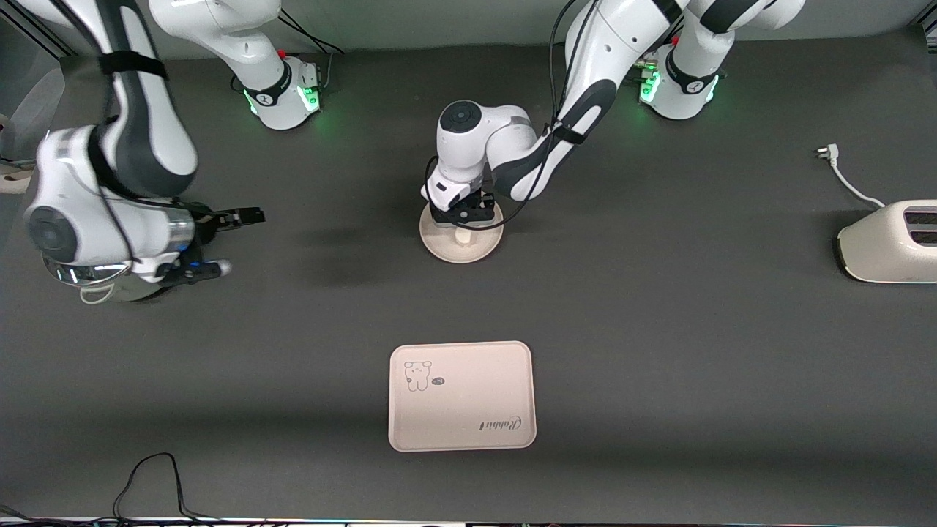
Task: Place bun in plate and plate on tray
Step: 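Release the bun onto the plate while the right gripper approaches the plate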
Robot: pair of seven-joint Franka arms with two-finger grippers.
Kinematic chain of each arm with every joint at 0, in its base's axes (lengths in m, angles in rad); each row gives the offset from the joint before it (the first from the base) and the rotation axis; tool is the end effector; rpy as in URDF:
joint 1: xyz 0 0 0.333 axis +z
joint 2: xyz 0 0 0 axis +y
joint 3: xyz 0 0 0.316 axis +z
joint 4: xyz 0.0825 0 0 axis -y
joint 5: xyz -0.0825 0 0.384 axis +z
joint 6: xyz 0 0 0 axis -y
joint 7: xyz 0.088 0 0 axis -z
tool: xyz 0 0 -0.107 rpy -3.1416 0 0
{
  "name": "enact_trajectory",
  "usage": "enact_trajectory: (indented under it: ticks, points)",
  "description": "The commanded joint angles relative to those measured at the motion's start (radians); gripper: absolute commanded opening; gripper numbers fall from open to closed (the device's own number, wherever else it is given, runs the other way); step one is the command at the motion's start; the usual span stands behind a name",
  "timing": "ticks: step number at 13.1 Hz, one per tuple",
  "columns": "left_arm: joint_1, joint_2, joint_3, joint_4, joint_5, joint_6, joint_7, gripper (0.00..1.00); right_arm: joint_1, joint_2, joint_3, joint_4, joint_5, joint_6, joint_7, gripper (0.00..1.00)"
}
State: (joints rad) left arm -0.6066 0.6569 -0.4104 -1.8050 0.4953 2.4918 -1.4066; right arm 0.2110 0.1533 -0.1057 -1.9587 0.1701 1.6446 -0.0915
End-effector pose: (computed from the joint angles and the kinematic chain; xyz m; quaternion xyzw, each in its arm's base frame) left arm 0.3638 -0.5519 0.2129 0.9965 0.0484 0.0547 0.0395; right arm 0.5276 0.0741 0.3718 -0.9680 -0.0685 0.2307 0.0714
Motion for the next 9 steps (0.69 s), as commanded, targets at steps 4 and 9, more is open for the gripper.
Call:
enact_trajectory:
  ticks: [4, 9]
  points:
    - [0.088, -0.111, -0.007, 0.209, -0.003, -0.321, 0.18, 1.0, 0.082, 0.022, -0.009, -0.091, 0.116, 0.095, 0.003, 1.0]
    - [0.339, -0.258, -0.005, 0.268, -0.176, -0.494, 0.596, 1.0, 0.221, 0.064, -0.009, -0.153, 0.21, 0.239, 0.143, 1.0]
